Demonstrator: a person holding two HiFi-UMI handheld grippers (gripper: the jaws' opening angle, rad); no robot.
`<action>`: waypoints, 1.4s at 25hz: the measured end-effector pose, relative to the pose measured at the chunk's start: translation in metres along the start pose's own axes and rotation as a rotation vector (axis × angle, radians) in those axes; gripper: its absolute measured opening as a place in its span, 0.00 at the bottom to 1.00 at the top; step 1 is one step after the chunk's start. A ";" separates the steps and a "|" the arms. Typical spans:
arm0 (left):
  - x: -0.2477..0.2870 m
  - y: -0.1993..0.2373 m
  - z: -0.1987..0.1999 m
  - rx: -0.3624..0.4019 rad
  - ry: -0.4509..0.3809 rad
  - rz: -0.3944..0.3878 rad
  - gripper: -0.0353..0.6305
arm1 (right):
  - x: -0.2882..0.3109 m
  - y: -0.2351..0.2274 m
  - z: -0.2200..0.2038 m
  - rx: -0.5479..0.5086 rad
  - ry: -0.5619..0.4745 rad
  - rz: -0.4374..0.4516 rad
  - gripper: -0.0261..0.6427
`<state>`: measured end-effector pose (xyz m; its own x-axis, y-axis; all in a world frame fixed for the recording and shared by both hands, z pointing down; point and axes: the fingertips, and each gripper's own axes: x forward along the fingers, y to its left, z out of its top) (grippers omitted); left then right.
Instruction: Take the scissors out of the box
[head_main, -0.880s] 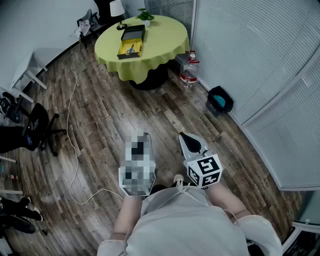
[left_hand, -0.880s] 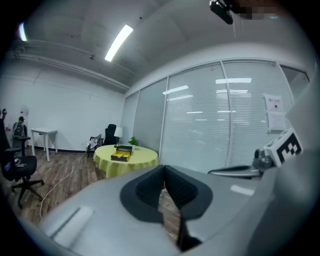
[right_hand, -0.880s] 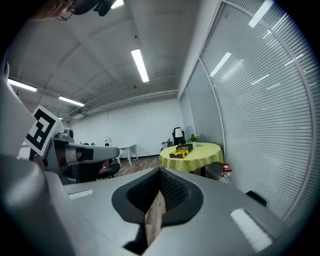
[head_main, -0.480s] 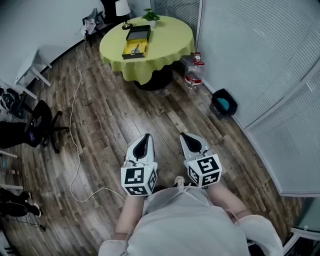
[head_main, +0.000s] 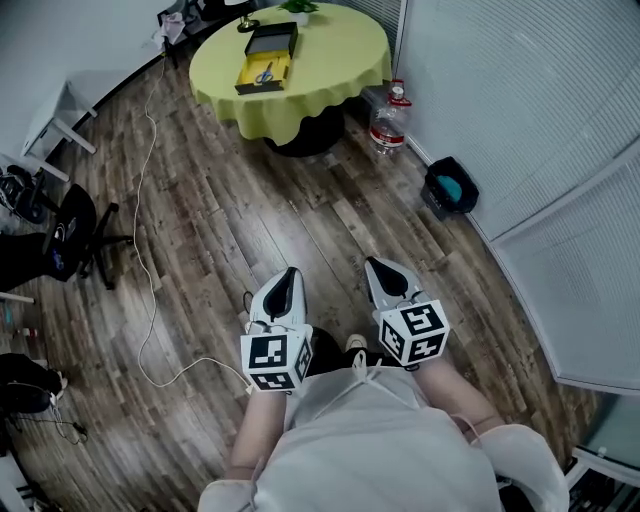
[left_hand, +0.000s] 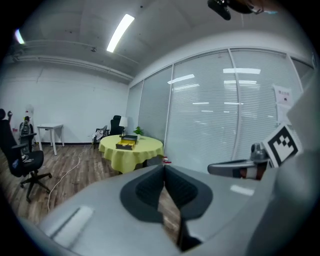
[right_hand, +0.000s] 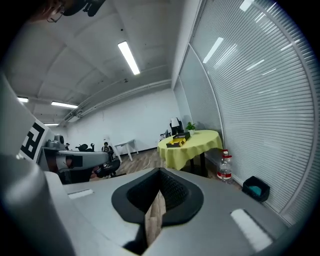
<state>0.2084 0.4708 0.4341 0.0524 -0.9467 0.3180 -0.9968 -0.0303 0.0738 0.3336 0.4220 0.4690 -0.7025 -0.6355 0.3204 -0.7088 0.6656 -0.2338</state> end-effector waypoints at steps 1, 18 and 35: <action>0.004 0.006 -0.001 0.000 0.005 0.008 0.06 | 0.005 0.000 -0.001 0.003 0.006 0.005 0.04; 0.165 0.203 0.030 -0.080 0.033 -0.028 0.06 | 0.239 -0.001 0.043 0.011 0.103 -0.106 0.04; 0.298 0.377 0.113 -0.083 0.039 -0.078 0.06 | 0.438 0.021 0.150 0.006 0.065 -0.163 0.04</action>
<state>-0.1582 0.1407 0.4498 0.1333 -0.9293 0.3445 -0.9813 -0.0752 0.1769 0.0012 0.0992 0.4668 -0.5724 -0.7080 0.4136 -0.8136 0.5532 -0.1791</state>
